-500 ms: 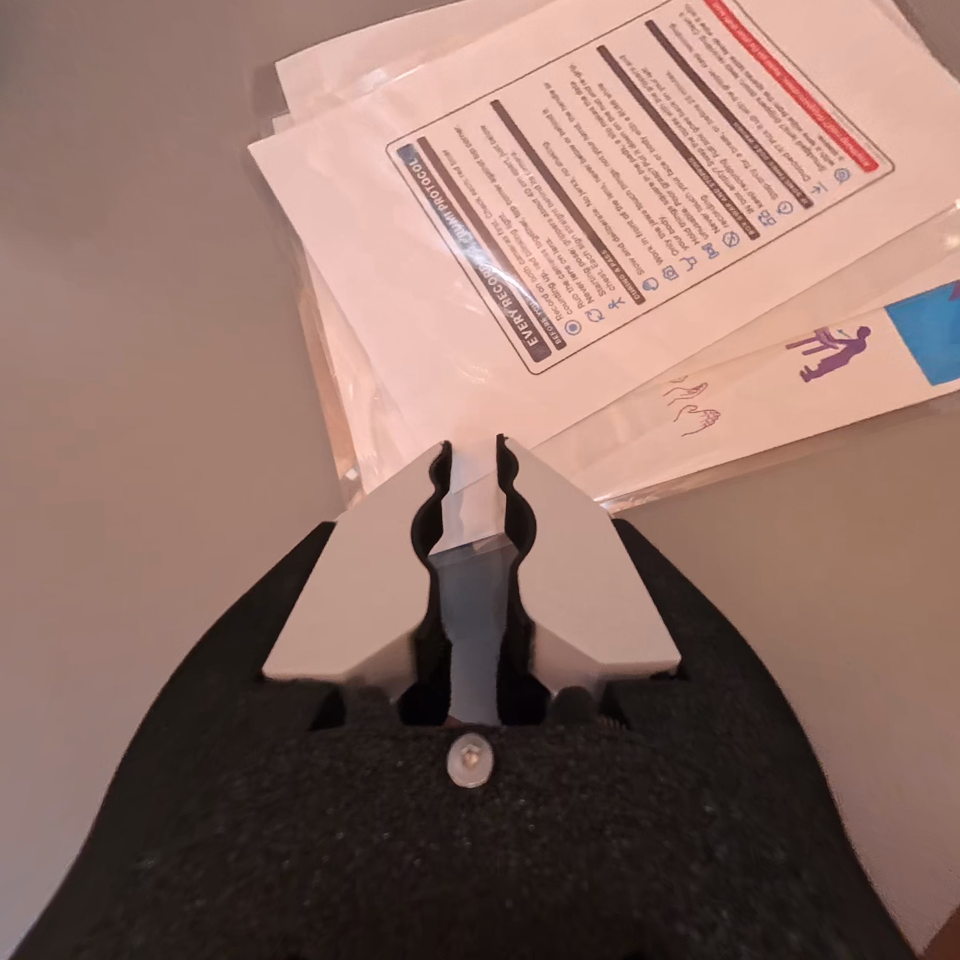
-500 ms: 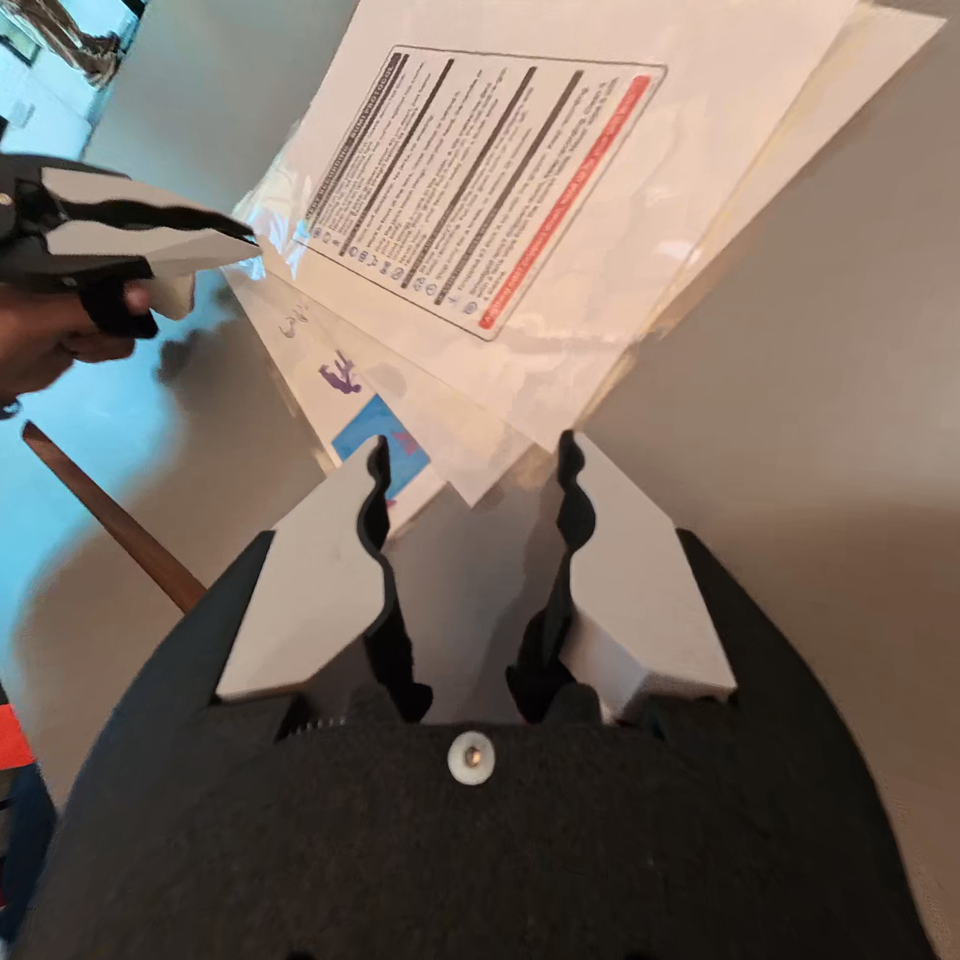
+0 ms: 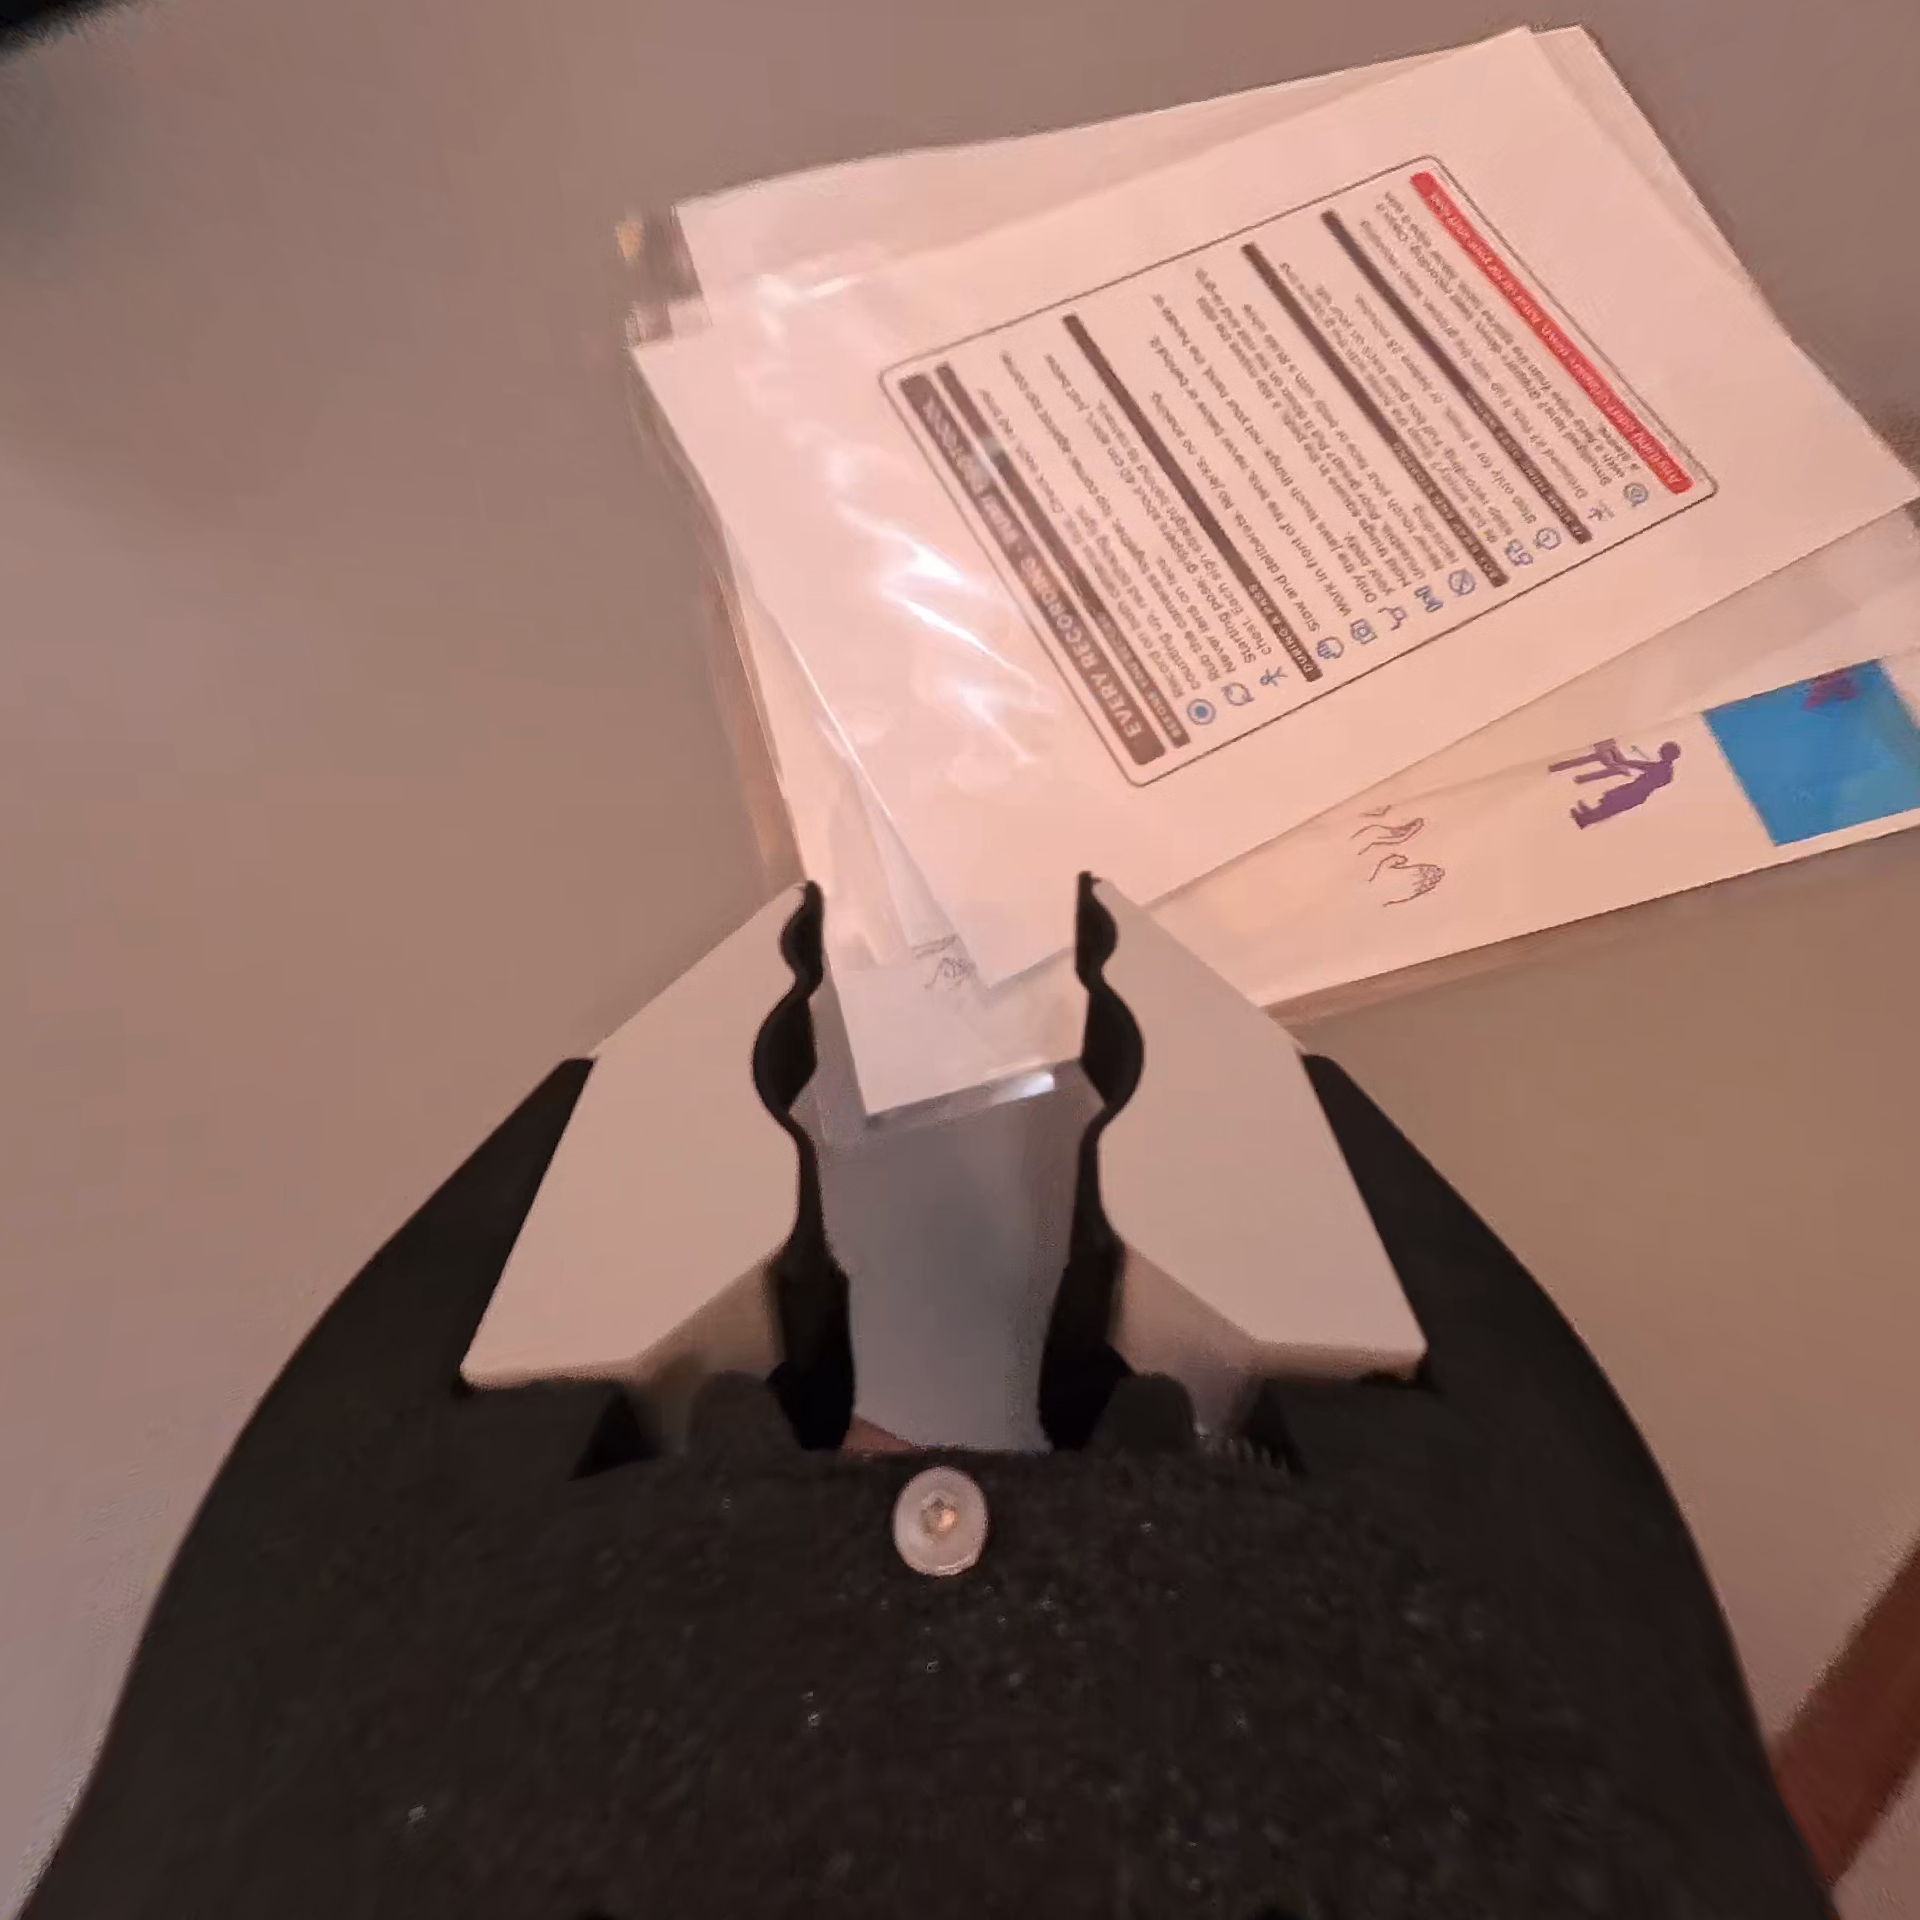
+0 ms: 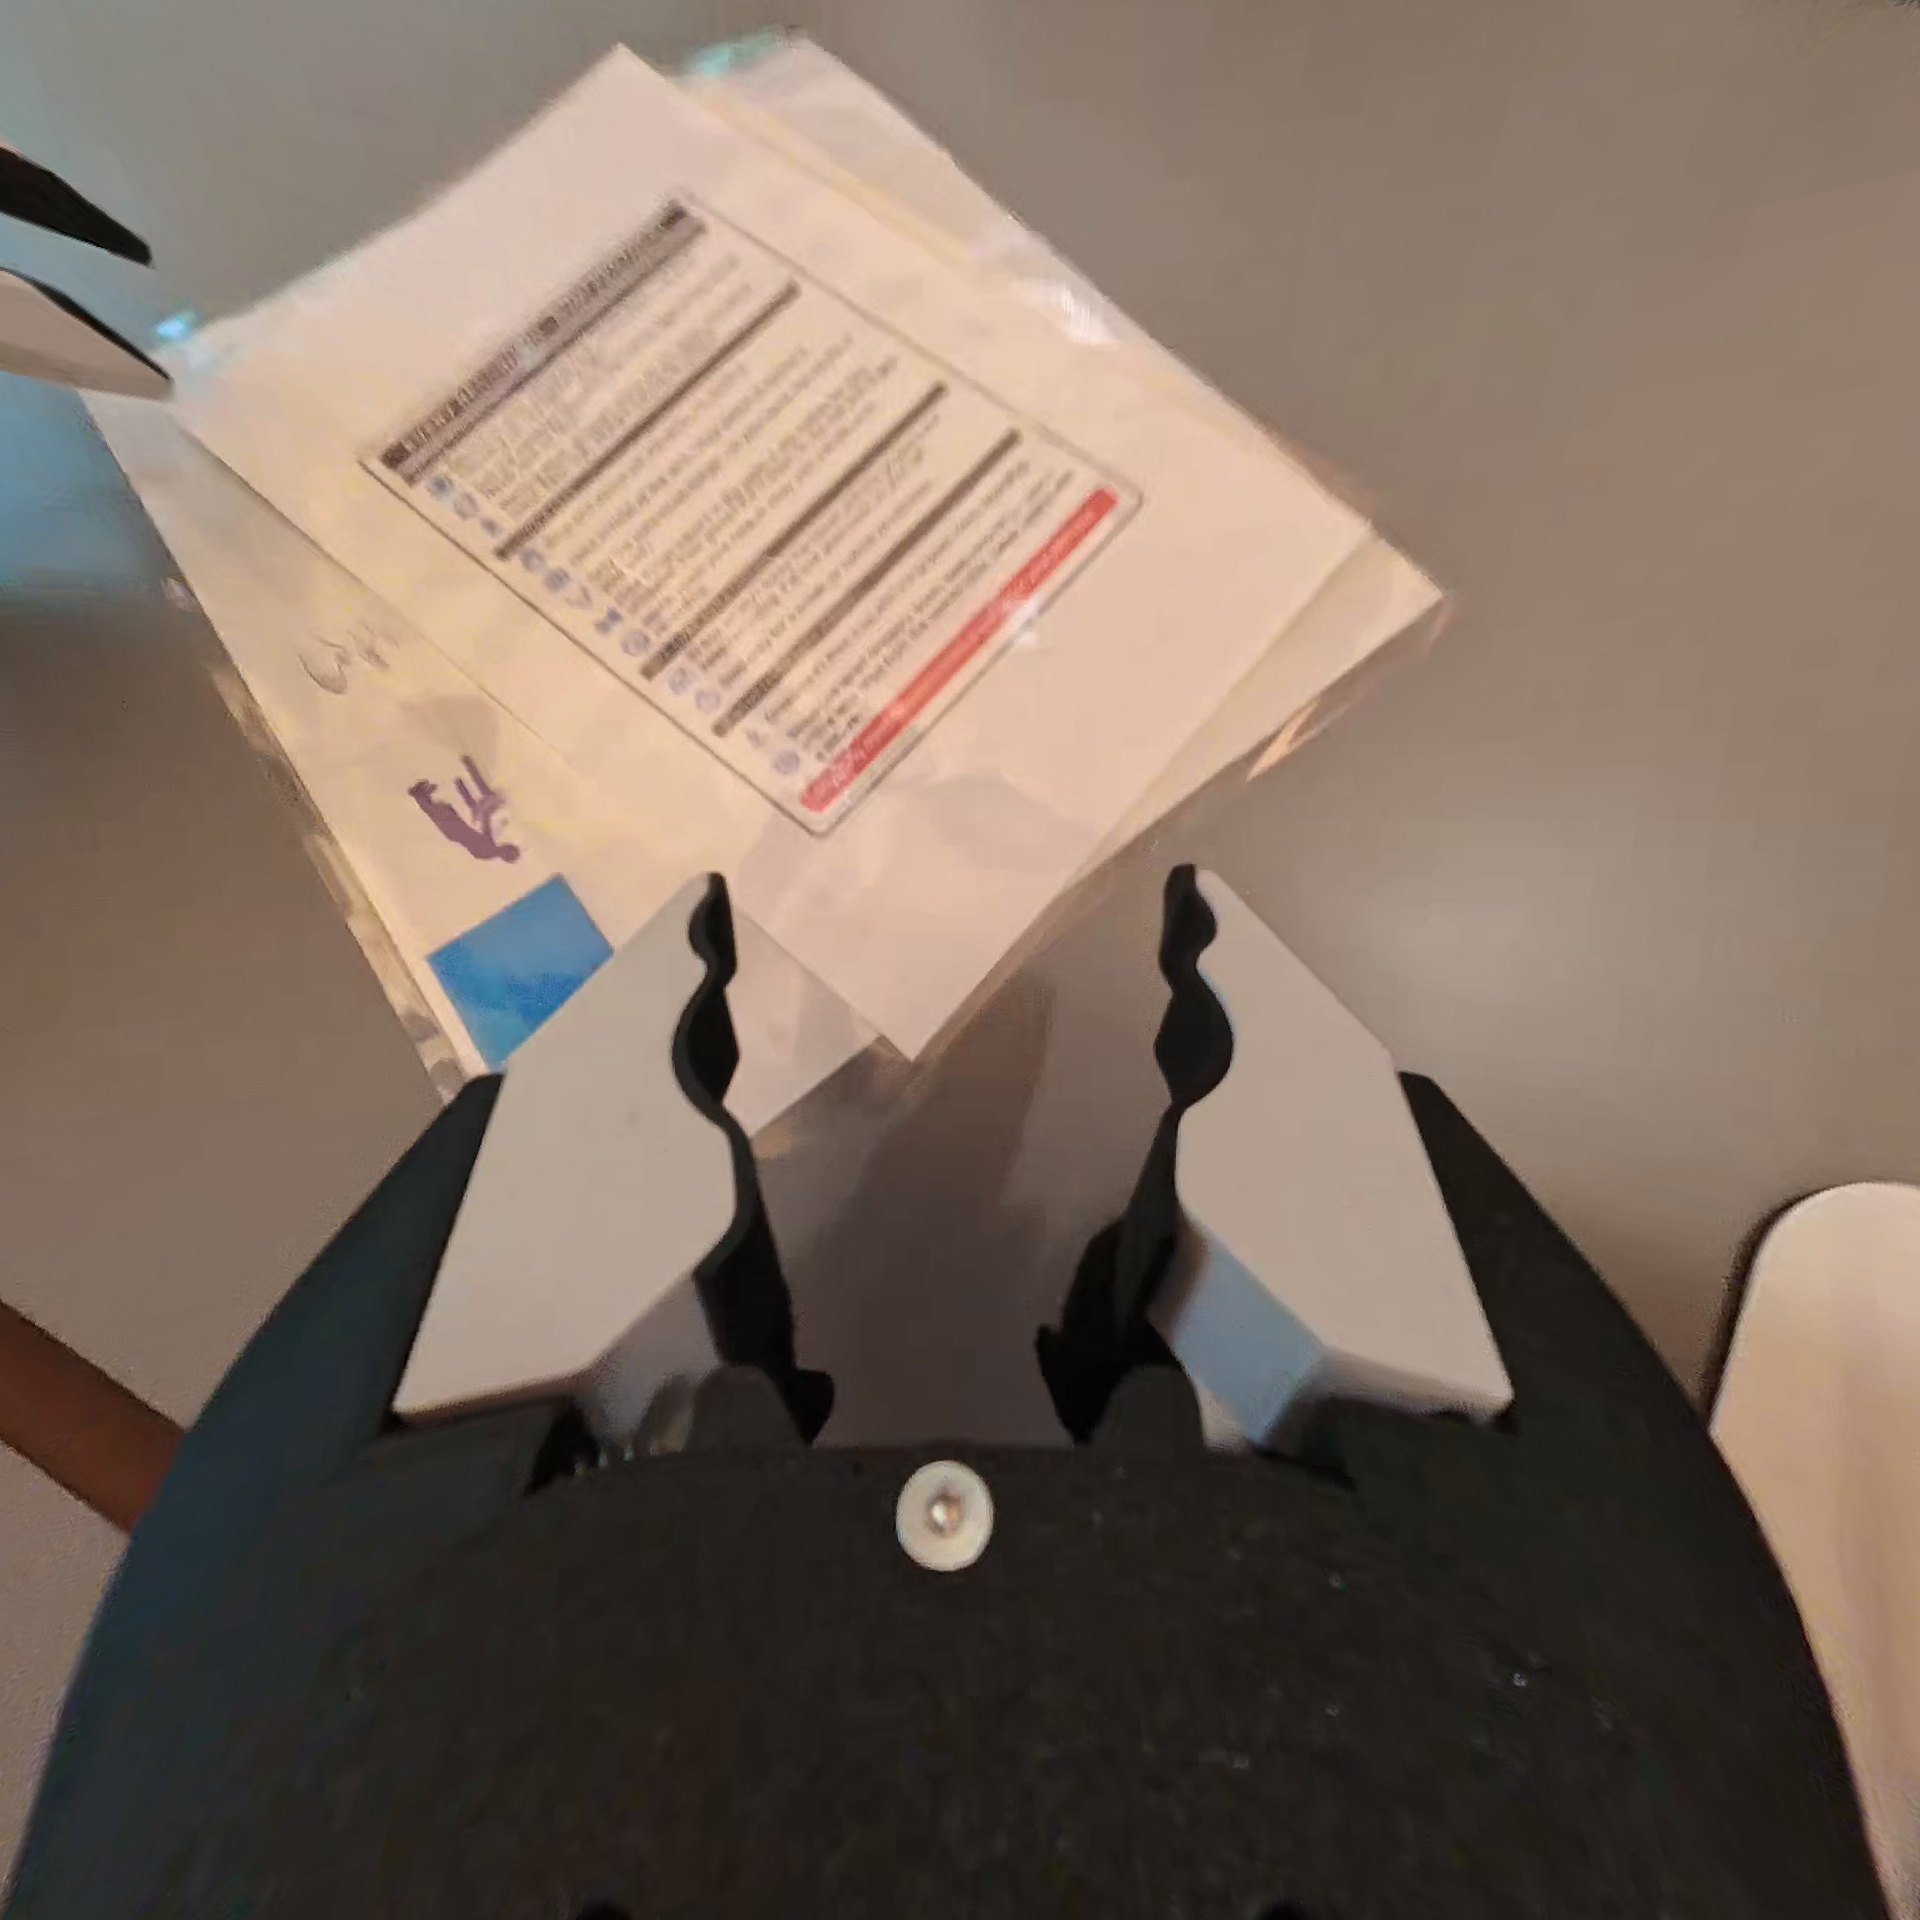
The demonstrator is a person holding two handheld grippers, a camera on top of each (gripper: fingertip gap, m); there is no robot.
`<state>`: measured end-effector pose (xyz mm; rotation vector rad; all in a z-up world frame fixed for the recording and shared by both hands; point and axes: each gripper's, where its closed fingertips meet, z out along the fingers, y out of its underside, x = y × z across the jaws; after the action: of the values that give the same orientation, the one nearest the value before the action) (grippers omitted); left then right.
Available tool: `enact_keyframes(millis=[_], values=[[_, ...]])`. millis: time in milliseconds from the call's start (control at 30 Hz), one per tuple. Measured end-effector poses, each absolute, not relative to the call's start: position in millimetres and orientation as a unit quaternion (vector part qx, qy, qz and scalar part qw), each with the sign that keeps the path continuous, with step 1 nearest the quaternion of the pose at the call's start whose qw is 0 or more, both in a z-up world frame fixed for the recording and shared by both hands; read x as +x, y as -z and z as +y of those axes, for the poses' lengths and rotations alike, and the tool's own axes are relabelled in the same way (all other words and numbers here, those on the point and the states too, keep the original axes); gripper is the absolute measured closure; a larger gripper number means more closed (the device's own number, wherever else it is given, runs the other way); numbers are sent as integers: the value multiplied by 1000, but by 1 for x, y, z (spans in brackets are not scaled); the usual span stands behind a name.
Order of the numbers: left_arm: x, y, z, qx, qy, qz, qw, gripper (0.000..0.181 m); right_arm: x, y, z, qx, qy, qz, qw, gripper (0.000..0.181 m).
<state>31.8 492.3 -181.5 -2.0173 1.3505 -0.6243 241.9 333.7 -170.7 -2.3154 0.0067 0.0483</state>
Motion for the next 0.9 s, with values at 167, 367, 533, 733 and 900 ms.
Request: enact_keyframes(millis=[167, 367, 533, 733, 900], values=[[36, 196, 490, -787, 271, 489, 261, 126, 230, 192, 337, -929, -60, -3, 364, 105], [45, 193, 486, -803, 325, 453, 210, 132, 223, 205, 340, -930, -17, -32, 366, 172], [47, 188, 489, -810, 372, 420, 171, 137, 219, 205, 343, -924, -13, -30, 380, 181], [51, 169, 488, -787, 466, 378, 143, 178, 219, 205, 345, -921, 3, -26, 390, 181], [50, 179, 480, -792, 444, 404, 109, 175, 219, 205, 345, -921, 4, -19, 389, 181]])
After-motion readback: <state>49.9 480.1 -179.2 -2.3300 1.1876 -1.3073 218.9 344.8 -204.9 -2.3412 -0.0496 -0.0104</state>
